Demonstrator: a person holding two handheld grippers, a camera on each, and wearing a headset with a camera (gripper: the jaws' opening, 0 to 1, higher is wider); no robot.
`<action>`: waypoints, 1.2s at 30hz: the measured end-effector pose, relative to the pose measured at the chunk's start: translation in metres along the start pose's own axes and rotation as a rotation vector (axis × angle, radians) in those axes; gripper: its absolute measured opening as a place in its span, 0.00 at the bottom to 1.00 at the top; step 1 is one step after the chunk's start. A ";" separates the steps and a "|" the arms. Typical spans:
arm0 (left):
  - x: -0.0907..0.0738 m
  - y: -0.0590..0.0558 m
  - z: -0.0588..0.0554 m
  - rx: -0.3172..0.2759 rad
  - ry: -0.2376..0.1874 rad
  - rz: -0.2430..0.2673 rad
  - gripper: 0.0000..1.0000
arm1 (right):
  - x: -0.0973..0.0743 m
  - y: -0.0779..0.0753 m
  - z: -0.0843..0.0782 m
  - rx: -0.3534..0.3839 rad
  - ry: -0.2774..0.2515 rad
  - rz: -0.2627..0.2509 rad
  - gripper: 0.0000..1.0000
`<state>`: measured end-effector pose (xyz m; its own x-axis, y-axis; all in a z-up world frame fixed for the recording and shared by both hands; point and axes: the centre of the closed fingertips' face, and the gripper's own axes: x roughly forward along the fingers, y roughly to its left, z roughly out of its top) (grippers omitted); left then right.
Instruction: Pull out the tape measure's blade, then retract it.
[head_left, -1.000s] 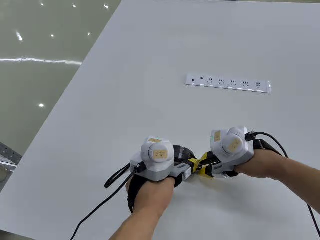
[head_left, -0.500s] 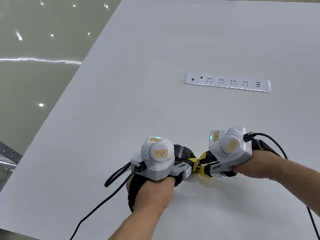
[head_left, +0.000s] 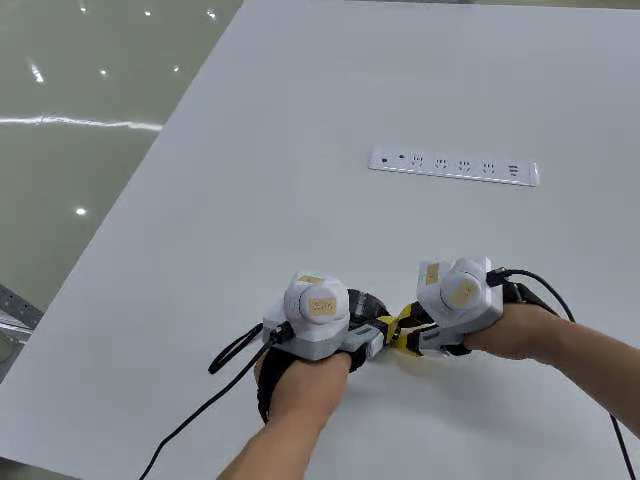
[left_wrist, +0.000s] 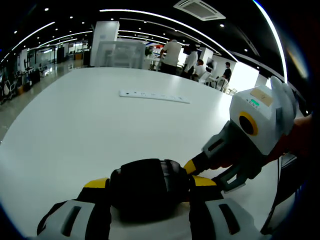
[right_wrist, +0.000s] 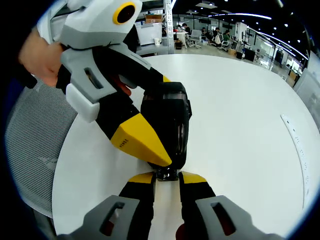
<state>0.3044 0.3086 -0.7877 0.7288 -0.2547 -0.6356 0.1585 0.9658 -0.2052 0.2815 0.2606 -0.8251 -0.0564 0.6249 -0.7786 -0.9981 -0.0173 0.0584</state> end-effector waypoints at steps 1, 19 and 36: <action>0.000 0.000 0.000 -0.003 0.001 0.001 0.60 | -0.001 -0.001 -0.001 0.005 -0.001 -0.004 0.16; -0.012 -0.001 0.000 0.055 0.015 -0.016 0.61 | -0.011 0.002 -0.005 0.115 -0.032 -0.061 0.32; -0.042 -0.003 -0.012 0.140 0.041 -0.068 0.68 | -0.040 0.011 -0.003 0.225 -0.095 -0.160 0.48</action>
<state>0.2653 0.3159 -0.7691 0.6861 -0.3187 -0.6540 0.2997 0.9429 -0.1451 0.2728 0.2329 -0.7955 0.1142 0.6762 -0.7278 -0.9633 0.2545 0.0853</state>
